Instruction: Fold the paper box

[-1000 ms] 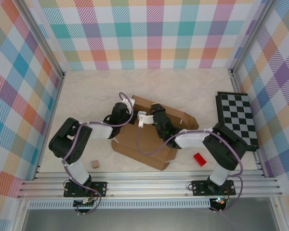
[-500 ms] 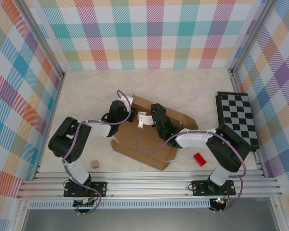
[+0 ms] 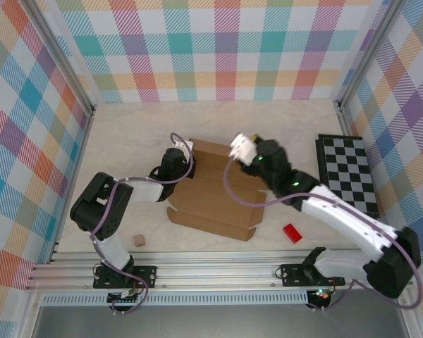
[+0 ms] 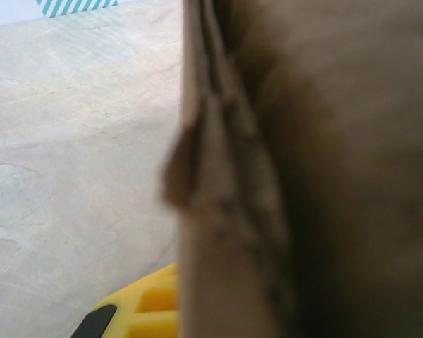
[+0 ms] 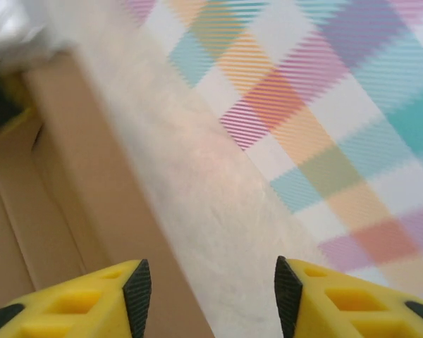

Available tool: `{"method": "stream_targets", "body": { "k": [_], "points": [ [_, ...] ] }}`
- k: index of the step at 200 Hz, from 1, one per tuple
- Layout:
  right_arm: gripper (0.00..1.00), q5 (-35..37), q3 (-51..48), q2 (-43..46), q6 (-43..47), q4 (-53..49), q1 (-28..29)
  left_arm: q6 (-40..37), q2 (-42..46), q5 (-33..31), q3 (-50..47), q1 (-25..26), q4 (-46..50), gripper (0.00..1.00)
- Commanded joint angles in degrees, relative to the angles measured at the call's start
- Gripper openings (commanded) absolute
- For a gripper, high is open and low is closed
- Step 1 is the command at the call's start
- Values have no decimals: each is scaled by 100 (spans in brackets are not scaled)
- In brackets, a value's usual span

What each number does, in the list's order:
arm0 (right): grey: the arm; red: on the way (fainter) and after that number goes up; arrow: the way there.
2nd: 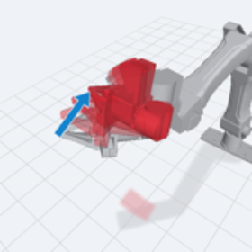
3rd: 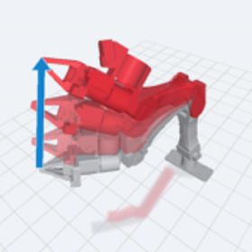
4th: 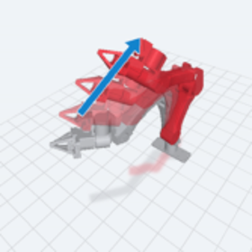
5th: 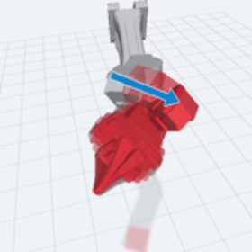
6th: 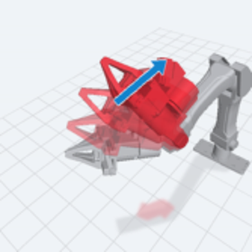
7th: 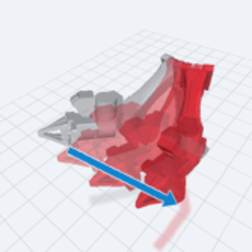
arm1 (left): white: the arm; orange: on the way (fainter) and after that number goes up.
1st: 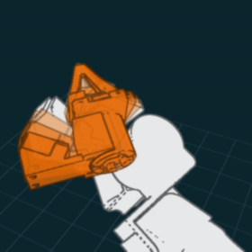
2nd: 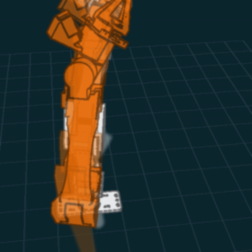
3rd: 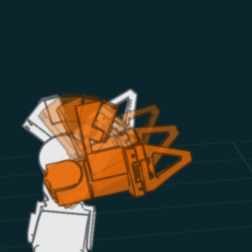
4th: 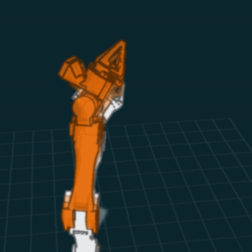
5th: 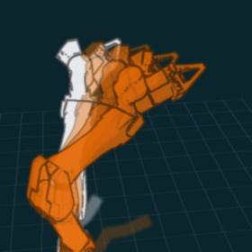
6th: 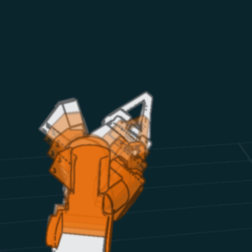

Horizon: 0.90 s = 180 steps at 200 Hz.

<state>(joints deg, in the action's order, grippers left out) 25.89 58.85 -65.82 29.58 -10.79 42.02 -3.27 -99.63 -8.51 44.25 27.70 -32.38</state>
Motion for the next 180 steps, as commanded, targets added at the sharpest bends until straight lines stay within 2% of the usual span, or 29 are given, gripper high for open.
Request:
{"method": "stream_targets", "body": {
  "k": [1, 28, 44, 60, 109, 135, 180],
  "points": [
    [54, -573, 596, 184, -2814, -1924, -413, 174, 258, -257, -170, -10, 179, 0],
    [52, -1394, 1316, -278, -4275, -2844, -1020, 316, 351, -491, -183, -2, 257, 0],
    [52, -2139, 1418, -587, -4993, -2956, -1347, 369, 400, -639, -186, 5, 307, 0],
    [52, -2573, 1412, -907, -5401, -2903, -1489, 452, 432, -774, -195, 7, 350, 0],
    [51, -2964, 1001, -1436, -5978, -2148, -1663, 538, 410, -789, -224, 59, 296, 0],
    [52, -2582, 950, -1528, -5947, -2119, -1720, 538, 392, -783, -256, 75, 259, 0],
    [54, -2880, 976, -1777, -6008, -1901, -2005, 509, 362, -680, -263, 95, 224, 0]
  ]
}}
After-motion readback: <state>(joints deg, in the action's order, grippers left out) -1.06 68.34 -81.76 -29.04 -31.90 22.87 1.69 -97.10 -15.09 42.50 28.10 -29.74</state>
